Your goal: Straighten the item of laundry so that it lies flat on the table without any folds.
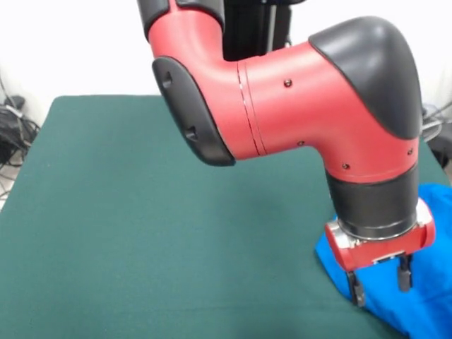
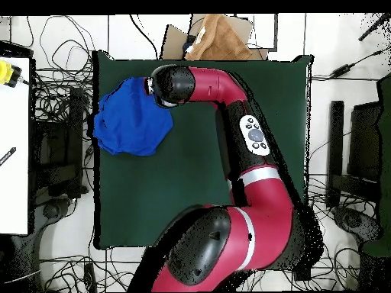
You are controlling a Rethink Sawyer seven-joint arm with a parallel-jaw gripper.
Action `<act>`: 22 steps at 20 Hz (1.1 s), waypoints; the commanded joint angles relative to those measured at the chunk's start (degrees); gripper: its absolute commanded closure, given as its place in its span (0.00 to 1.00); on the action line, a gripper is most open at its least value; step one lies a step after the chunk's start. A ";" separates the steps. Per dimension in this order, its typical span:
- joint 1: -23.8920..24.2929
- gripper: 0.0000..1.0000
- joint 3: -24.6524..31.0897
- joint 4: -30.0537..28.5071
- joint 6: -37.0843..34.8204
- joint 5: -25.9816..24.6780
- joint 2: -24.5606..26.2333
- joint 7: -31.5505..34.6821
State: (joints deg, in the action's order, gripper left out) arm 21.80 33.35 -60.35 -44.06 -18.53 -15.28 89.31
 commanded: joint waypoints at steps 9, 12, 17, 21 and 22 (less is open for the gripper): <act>-2.18 0.00 -1.40 -10.99 13.25 -7.17 -4.31 -1.72; -3.87 0.00 -3.08 -9.29 15.47 -9.68 -2.52 -2.05; -3.68 0.00 -3.04 -6.47 15.64 -11.73 1.41 -4.45; -2.29 0.00 -1.94 -6.84 16.23 -13.09 2.67 -6.10; -2.13 0.00 -1.62 -6.53 16.26 -13.30 3.12 -6.34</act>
State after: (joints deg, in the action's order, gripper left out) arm 19.05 32.84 -64.99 -28.79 -27.03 -17.51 89.31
